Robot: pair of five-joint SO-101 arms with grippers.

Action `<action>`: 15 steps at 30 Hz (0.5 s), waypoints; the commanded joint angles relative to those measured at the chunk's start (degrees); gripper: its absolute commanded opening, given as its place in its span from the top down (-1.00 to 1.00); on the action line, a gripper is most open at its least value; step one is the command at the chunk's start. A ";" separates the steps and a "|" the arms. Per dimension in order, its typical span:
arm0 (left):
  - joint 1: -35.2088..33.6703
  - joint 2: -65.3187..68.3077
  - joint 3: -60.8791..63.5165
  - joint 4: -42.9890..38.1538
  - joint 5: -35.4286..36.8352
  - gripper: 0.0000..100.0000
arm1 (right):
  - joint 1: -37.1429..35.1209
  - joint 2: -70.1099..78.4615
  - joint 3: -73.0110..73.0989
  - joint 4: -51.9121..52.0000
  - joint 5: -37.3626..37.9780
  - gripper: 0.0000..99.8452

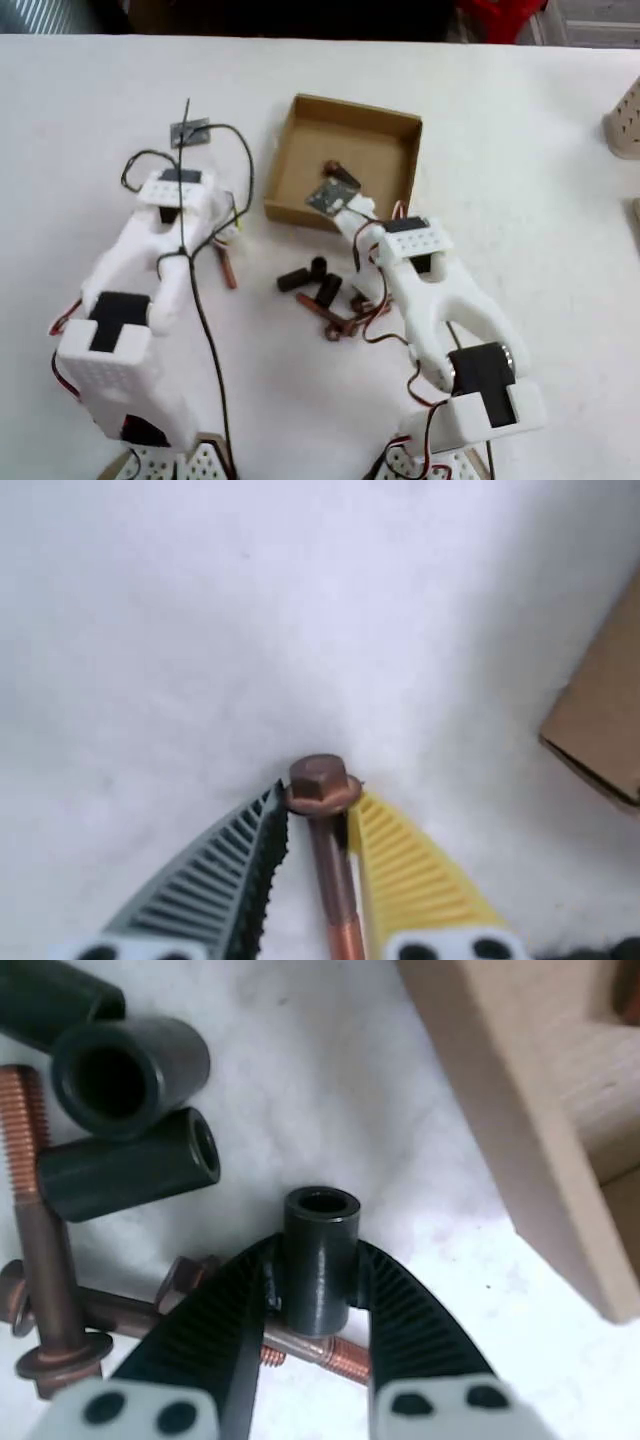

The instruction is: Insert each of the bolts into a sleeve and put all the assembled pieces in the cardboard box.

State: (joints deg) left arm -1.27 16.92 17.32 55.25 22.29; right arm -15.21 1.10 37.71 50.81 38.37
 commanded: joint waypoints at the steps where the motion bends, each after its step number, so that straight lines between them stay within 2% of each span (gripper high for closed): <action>1: -0.84 -0.57 -2.37 0.79 -2.55 0.88 | -0.84 -1.71 0.18 -0.13 0.88 0.97; 5: -0.92 -1.45 -2.11 1.32 -3.34 0.85 | -0.84 -1.71 0.18 -0.13 0.88 0.97; 8: -1.10 -6.02 0.70 1.58 -2.46 0.70 | -0.84 -1.71 0.18 -0.13 0.88 0.97; 11: -0.92 -12.35 7.21 -2.29 -1.93 0.56 | -0.84 -1.71 0.18 -0.13 0.88 0.97; 15: -0.92 -20.09 13.98 -5.80 -2.11 0.58 | -0.84 -1.71 0.18 -0.13 0.88 0.97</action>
State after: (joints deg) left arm -1.80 4.00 28.92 52.18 19.65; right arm -15.21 1.10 37.71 50.81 38.37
